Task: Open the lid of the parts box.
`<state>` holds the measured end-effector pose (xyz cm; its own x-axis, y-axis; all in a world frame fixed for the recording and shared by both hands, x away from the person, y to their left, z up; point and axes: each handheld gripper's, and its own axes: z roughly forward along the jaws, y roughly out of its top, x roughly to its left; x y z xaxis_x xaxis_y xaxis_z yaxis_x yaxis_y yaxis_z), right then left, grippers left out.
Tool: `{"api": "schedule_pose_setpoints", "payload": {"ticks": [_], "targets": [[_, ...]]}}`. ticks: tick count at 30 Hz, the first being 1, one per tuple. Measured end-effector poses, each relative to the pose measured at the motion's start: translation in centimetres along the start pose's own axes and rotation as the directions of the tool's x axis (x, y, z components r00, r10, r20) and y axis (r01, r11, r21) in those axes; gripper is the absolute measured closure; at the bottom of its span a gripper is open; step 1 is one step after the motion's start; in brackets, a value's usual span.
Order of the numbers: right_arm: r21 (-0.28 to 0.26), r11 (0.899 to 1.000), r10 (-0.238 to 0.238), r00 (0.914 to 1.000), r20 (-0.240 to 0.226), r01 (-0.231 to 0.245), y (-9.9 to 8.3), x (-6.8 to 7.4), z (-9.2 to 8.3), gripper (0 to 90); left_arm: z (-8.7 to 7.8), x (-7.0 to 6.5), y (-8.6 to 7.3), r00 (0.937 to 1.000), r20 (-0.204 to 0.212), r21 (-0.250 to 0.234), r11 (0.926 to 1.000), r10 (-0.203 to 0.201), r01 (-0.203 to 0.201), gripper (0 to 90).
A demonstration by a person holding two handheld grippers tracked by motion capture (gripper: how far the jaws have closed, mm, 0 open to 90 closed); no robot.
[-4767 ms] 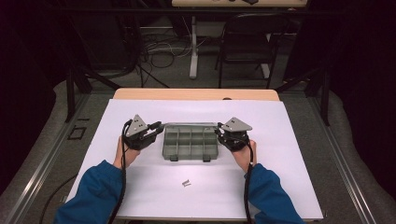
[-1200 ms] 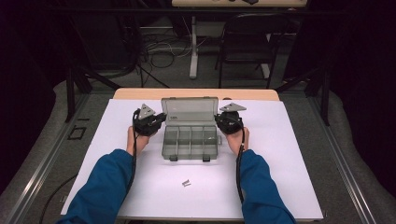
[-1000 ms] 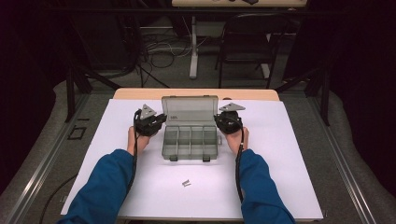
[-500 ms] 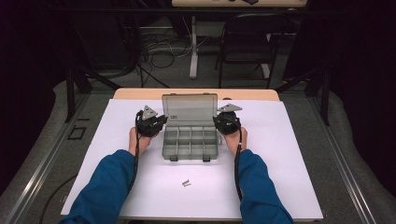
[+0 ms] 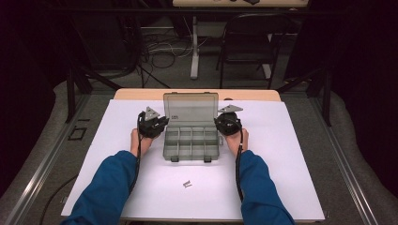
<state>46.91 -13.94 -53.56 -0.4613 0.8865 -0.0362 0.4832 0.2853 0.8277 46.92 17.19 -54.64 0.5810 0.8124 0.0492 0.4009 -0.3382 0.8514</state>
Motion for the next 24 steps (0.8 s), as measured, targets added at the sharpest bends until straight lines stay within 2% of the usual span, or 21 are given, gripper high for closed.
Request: {"api": "schedule_pose_setpoints", "payload": {"ticks": [3, 6, 9, 12, 13, 14, 15, 16, 17, 18, 19, 20, 21, 22, 24], "targets": [[0.003, 1.000, 0.002, 1.0000, 0.001, -0.002, 0.0, 0.0, 0.0, 80.2, 0.0, 0.0, 0.0, 1.0000, -0.001, 0.003, 1.0000, 0.002, -0.002, 79.7], [0.001, 1.000, 0.000, 1.0000, -0.003, 0.000, 0.0, 0.1, 0.1, 72.7, 0.1, 0.0, -0.1, 1.0000, -0.006, 0.012, 0.9999, 0.005, -0.005, 77.5], [0.002, 1.000, 0.008, 1.0000, -0.001, -0.008, 0.0, 0.1, 0.0, 70.1, 0.1, 0.1, -0.2, 1.0000, -0.002, 0.010, 1.0000, 0.000, 0.000, 75.5], [-0.002, 1.000, 0.012, 0.9999, 0.002, -0.012, 0.1, 0.0, -0.2, 58.1, -0.1, 0.2, -0.1, 0.9999, 0.009, -0.011, 0.9999, -0.009, 0.009, 65.8], [-0.002, 1.000, 0.012, 0.9999, 0.002, -0.012, 0.1, 0.0, -0.2, 58.1, -0.2, 0.2, -0.1, 0.9999, 0.010, -0.015, 0.9998, -0.010, 0.010, 65.8], [-0.001, 1.000, 0.013, 0.9999, 0.006, -0.013, 0.1, -0.1, -0.4, 49.2, -0.4, 0.2, 0.1, 0.9999, 0.002, -0.014, 0.9998, -0.014, 0.014, 53.0], [0.001, 1.000, 0.019, 0.9998, 0.004, -0.019, 0.0, -0.2, -0.5, 42.1, -0.4, 0.2, 0.1, 0.9999, 0.002, -0.014, 0.9998, -0.014, 0.014, 46.8], [-0.005, 1.000, 0.025, 0.9997, 0.000, -0.025, 0.0, -0.3, -0.7, 37.7, -0.7, 0.1, 0.2, 0.9998, 0.004, -0.008, 0.9998, -0.017, 0.017, 40.6], [-0.005, 1.000, 0.025, 0.9997, 0.000, -0.025, 0.0, -0.3, -0.7, 37.7, -0.7, 0.1, 0.2, 0.9998, 0.004, -0.008, 0.9998, -0.017, 0.017, 36.1], [-0.016, 1.000, 0.026, 0.9996, -0.011, -0.026, 0.0, -0.4, -1.1, 28.9, -1.2, 0.0, 0.3, 0.9999, 0.010, -0.012, 0.9999, -0.003, 0.003, 32.5], [-0.016, 1.000, 0.026, 0.9996, -0.011, -0.026, 0.0, -0.4, -1.1, 28.9, -1.2, 0.0, 0.3, 0.9999, 0.010, -0.012, 0.9999, -0.003, 0.003, 28.3], [-0.024, 0.999, 0.022, 0.9995, -0.021, -0.023, -0.1, -0.5, -1.7, 23.8, -1.4, -0.2, 0.3, 0.9999, 0.014, -0.018, 0.9998, 0.000, 0.000, 25.0], [-0.024, 0.999, 0.022, 0.9995, -0.021, -0.023, -0.1, -0.5, -1.7, 23.8, -1.7, -0.3, 0.3, 0.9999, 0.015, -0.024, 0.9997, 0.005, -0.005, 25.0], [-0.039, 0.999, 0.015, 0.9993, -0.035, -0.016, -0.2, -0.4, -2.2, 19.1, -2.3, -0.5, 0.4, 0.9996, 0.013, -0.031, 0.9992, 0.025, -0.024, 20.1], [-0.039, 0.999, 0.016, 0.9988, -0.045, -0.018, -0.2, -0.4, -2.5, 17.5, -2.6, -0.7, 0.4, 0.9995, 0.018, -0.040, 0.9988, 0.028, -0.027, 18.1]]}}
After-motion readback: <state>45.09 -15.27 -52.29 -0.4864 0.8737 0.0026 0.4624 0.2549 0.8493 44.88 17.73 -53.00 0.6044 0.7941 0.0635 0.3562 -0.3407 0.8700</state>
